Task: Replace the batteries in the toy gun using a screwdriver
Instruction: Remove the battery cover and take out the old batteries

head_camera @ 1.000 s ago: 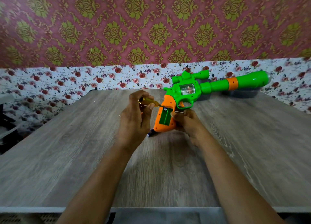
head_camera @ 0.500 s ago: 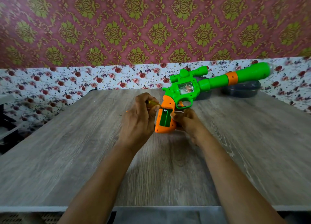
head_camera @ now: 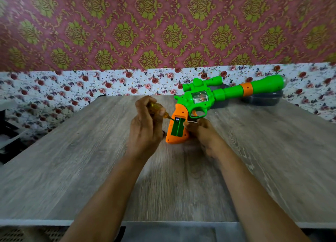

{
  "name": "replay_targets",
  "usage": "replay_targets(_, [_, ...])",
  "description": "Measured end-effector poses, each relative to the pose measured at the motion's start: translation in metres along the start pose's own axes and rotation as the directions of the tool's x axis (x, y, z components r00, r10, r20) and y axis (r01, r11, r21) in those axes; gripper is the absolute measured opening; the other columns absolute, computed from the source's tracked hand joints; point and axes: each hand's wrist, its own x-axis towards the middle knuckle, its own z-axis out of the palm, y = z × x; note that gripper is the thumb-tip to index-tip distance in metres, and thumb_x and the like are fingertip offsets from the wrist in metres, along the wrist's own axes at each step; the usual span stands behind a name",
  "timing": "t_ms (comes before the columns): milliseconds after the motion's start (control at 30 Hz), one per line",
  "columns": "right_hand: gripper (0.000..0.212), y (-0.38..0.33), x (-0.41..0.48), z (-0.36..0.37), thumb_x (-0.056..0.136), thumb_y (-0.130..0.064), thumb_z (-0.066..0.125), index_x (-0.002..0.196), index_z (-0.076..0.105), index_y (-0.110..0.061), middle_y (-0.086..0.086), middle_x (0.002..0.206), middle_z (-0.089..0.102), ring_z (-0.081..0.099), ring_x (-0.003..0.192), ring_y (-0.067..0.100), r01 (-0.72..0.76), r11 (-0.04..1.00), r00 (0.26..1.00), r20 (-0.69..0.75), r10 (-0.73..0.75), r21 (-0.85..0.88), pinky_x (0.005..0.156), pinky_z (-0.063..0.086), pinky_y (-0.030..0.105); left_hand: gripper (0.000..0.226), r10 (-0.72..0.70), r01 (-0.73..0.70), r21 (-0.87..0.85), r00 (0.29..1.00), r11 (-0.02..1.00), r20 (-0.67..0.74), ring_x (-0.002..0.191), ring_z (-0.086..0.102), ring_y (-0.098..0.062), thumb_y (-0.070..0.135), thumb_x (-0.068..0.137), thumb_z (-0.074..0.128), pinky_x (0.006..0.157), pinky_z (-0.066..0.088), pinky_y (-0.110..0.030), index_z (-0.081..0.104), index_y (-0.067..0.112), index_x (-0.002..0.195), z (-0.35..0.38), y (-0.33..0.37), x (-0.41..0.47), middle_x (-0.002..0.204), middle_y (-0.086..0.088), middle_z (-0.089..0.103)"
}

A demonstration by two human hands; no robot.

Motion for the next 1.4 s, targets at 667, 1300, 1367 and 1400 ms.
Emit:
replay_targets(667, [0.016, -0.002, 0.003, -0.006, 0.092, -0.008, 0.049, 0.087, 0.06, -0.018, -0.011, 0.063, 0.07, 0.067, 0.058, 0.002, -0.01, 0.989, 0.996, 0.094, -0.005, 0.15, 0.055, 0.055, 0.019, 0.025, 0.185, -0.191, 0.067, 0.978, 0.979, 0.097, 0.069, 0.069, -0.029, 0.037, 0.095, 0.042, 0.051, 0.054, -0.04, 0.032, 0.015, 0.104, 0.0, -0.001, -0.002, 0.094, -0.014, 0.07])
replay_targets(1300, [0.035, 0.008, 0.005, -0.005, 0.084, 0.0, 0.06, 0.118, 0.053, -0.001, -0.013, 0.06, 0.069, 0.064, 0.056, -0.002, 0.064, 0.998, 0.998, -0.005, -0.064, -0.01, 0.058, 0.054, 0.019, 0.021, -0.001, -0.01, 0.089, 0.992, 0.996, 0.123, 0.063, 0.064, -0.027, 0.037, 0.092, 0.035, 0.052, 0.053, -0.045, 0.026, 0.021, 0.102, 0.003, 0.0, 0.001, 0.086, -0.007, 0.067])
replay_targets(1367, [0.03, 0.008, 0.005, -0.005, 0.087, -0.001, 0.056, 0.117, 0.054, -0.003, -0.01, 0.064, 0.069, 0.063, 0.054, -0.004, 0.05, 0.998, 0.998, -0.031, -0.051, -0.042, 0.055, 0.053, 0.017, 0.023, -0.019, 0.009, 0.078, 0.991, 0.997, 0.13, 0.064, 0.064, -0.027, 0.039, 0.091, 0.033, 0.054, 0.053, -0.046, 0.025, 0.021, 0.103, 0.0, -0.001, 0.002, 0.084, -0.005, 0.065])
replay_targets(1400, [0.03, 0.008, 0.006, -0.007, 0.087, -0.002, 0.057, 0.117, 0.053, -0.003, -0.008, 0.068, 0.068, 0.062, 0.053, -0.004, 0.042, 0.998, 0.998, -0.048, -0.044, -0.051, 0.054, 0.053, 0.017, 0.025, -0.027, 0.016, 0.08, 0.989, 0.997, 0.148, 0.063, 0.064, -0.027, 0.041, 0.091, 0.031, 0.054, 0.053, -0.047, 0.025, 0.021, 0.103, 0.0, -0.001, 0.003, 0.083, -0.005, 0.065])
